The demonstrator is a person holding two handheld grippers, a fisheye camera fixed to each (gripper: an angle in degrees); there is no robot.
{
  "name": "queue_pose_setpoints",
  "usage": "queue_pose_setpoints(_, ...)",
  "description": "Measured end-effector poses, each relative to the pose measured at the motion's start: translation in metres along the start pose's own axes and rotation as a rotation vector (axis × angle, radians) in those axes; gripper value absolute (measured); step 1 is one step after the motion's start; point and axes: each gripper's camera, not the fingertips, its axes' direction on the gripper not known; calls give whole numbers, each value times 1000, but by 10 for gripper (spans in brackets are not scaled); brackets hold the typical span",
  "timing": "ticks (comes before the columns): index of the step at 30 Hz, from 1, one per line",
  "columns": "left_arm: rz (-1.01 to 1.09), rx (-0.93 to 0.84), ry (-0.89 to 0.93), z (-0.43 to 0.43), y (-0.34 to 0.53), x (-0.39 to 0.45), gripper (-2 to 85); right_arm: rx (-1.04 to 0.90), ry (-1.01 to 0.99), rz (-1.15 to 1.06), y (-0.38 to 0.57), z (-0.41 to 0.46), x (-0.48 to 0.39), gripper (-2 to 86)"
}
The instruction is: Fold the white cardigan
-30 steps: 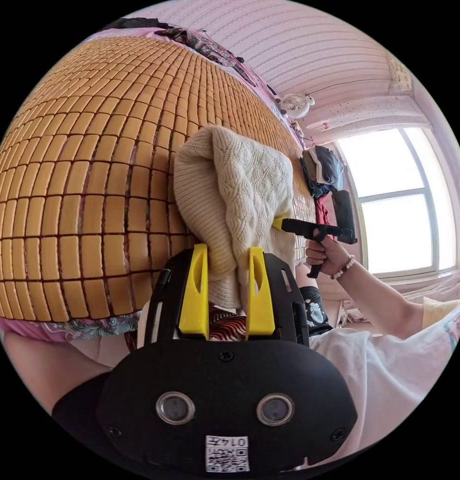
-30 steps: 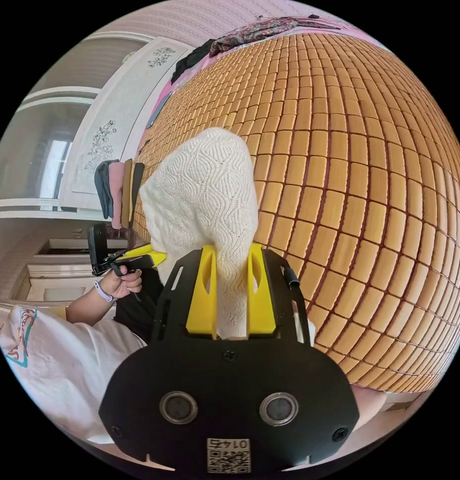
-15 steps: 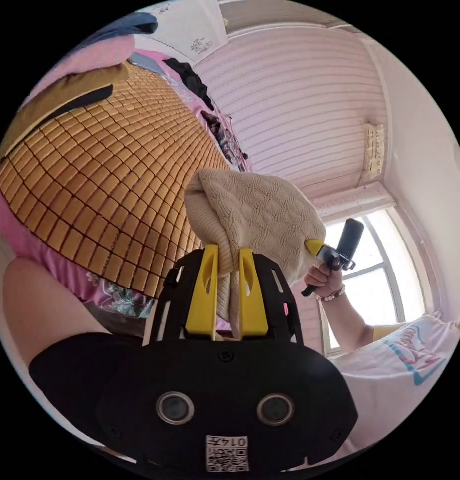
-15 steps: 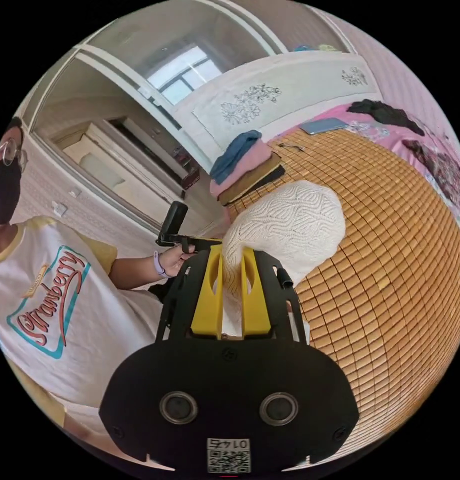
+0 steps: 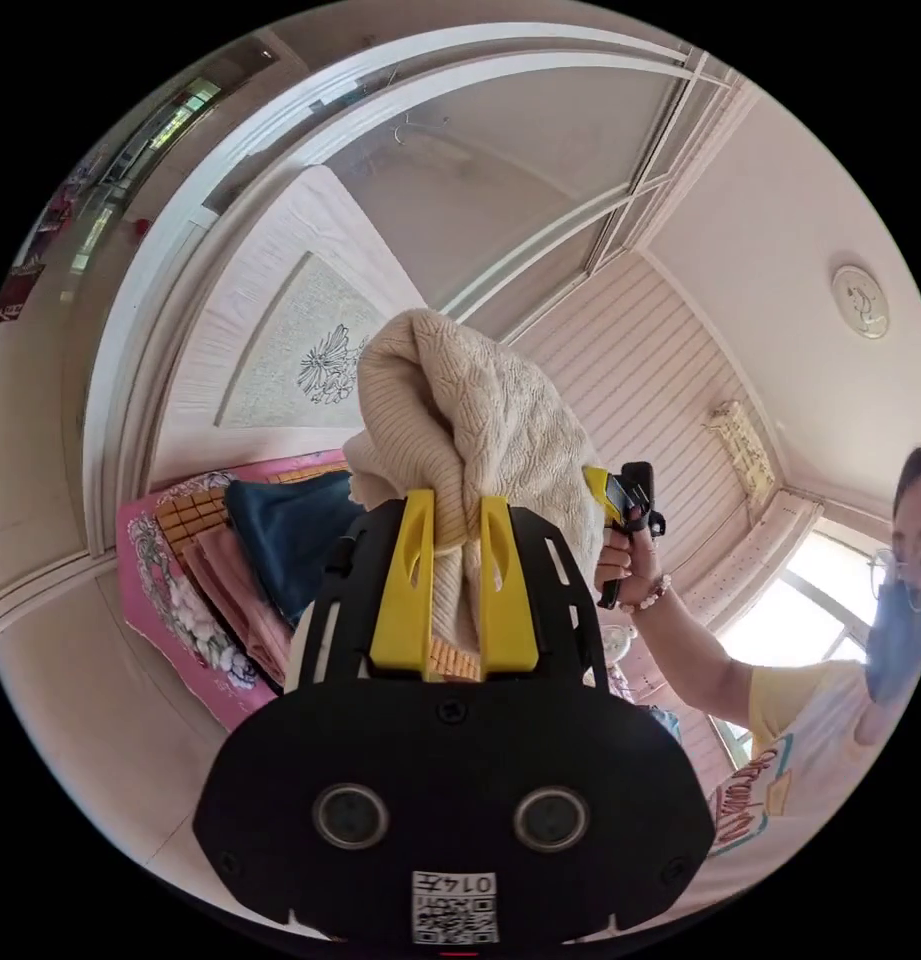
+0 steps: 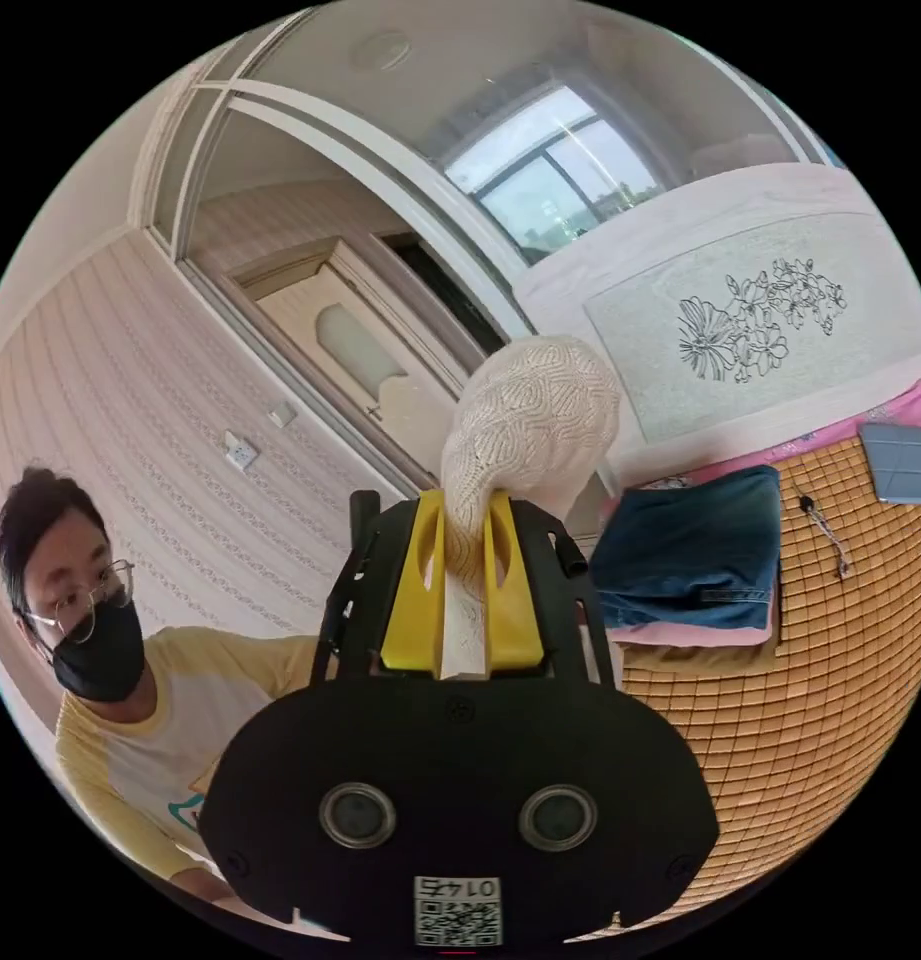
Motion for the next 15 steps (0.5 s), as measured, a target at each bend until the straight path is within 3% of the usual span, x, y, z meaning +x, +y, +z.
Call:
queue_pose_setpoints(2, -85, -66, -104, 51, 0, -32, 74, -51, 295, 204, -24, 28, 76, 69)
queue_pose_setpoints(5, -218, -313, -275, 135, 33, -88, 66, -252, 489, 353, -17, 84, 141, 63)
queue_pose_setpoints(7, -228, -162, -243, 134, 49, -92, 64, -292, 574, 329, -12, 105, 152, 34)
queue_pose_setpoints(10, -98, -200, -346, 144, 57, -71, 63, -282, 581, 309, -17, 109, 161, 8)
queue_pose_setpoints(15, -54, -153, -335, 127, 84, -46, 58, -166, 547, 230, -2, 70, 127, -3)
